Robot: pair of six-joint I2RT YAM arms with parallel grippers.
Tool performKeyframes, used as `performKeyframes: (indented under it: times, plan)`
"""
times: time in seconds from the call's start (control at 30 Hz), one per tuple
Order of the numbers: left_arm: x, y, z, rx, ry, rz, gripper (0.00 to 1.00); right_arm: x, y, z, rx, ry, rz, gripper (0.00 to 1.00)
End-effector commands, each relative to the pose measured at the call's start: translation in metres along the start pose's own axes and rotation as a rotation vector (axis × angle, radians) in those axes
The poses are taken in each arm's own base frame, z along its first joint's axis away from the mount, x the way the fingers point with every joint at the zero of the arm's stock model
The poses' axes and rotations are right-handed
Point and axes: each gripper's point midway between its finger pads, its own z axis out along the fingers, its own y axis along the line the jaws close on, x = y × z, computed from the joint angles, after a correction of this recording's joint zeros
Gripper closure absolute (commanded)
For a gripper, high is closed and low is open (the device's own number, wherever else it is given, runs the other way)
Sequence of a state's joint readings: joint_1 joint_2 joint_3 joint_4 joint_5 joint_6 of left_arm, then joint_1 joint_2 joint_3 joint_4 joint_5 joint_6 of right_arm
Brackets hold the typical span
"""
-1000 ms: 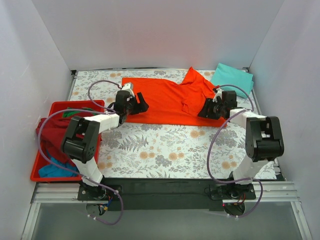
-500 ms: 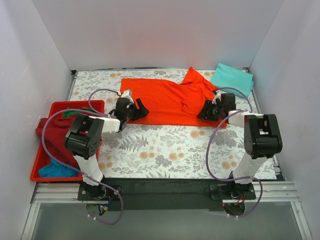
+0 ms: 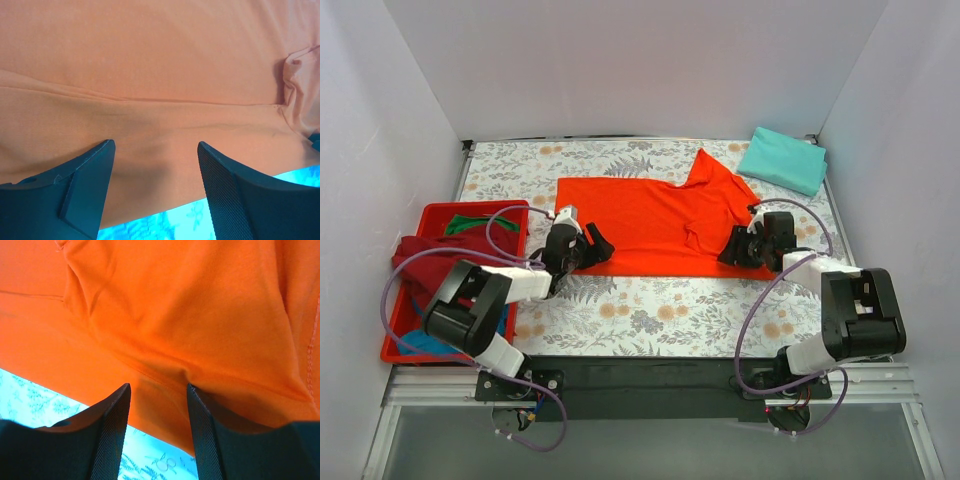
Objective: Fold and stack the t-shirts
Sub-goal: Fold the tshirt
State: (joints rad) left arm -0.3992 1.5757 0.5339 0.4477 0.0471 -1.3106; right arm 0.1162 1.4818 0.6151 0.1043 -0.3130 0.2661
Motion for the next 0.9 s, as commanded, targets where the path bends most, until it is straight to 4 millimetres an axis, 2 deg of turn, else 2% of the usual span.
performKeyframes:
  times: [0.0,0.03,0.07,0.17,0.2,0.23,0.3,0.33,0.4,0.47,0.5,0.6,0.63,0.7,0.87]
  plan:
    - [0.023,0.024,-0.019,-0.126,0.036,0.013,0.34,0.029,-0.011,-0.01,0.078,0.076,0.017,0.44]
    - [0.024,0.019,-0.023,-0.123,0.043,0.023,0.34,0.033,-0.009,-0.014,0.081,0.091,0.019,0.43]
    - [0.015,0.011,-0.027,-0.105,0.015,0.029,0.34,0.026,-0.005,-0.018,0.076,0.07,0.01,0.43]
    - [-0.003,-0.008,-0.036,-0.073,-0.022,0.045,0.34,0.003,0.008,-0.029,0.06,0.012,-0.015,0.43]
    - [-0.017,-0.022,-0.042,-0.035,-0.056,0.047,0.34,-0.003,0.013,-0.032,0.054,-0.003,-0.021,0.43]
    - [-0.021,-0.026,-0.044,-0.026,-0.06,0.05,0.34,-0.019,0.021,-0.038,0.04,-0.041,-0.038,0.43]
    - [-0.029,-0.036,-0.046,-0.001,-0.069,0.068,0.33,-0.033,0.028,-0.043,0.031,-0.07,-0.052,0.43]
    - [-0.036,-0.045,-0.045,0.022,-0.074,0.075,0.33,-0.046,0.032,-0.047,0.024,-0.1,-0.064,0.43]
    - [-0.039,-0.05,-0.04,0.031,-0.071,0.091,0.33,-0.058,0.035,-0.048,0.022,-0.127,-0.078,0.43]
    - [-0.038,-0.054,-0.028,0.042,-0.049,0.101,0.33,-0.068,0.037,-0.045,0.015,-0.14,-0.089,0.43]
    - [-0.032,-0.05,-0.018,0.033,-0.027,0.109,0.33,-0.074,0.04,-0.042,-0.001,-0.156,-0.099,0.43]
    - [-0.033,-0.063,-0.004,0.099,-0.021,0.136,0.33,-0.074,0.039,-0.025,-0.026,-0.135,-0.106,0.42]
    - [-0.027,-0.06,0.004,0.099,-0.002,0.141,0.33,-0.066,0.034,-0.015,-0.022,-0.097,-0.096,0.43]
    - [-0.023,-0.064,0.01,0.13,0.002,0.153,0.33,-0.067,0.031,-0.006,-0.028,-0.096,-0.103,0.42]
    - [-0.006,-0.045,0.019,0.085,0.038,0.142,0.34,-0.041,0.015,0.019,-0.012,-0.015,-0.076,0.42]
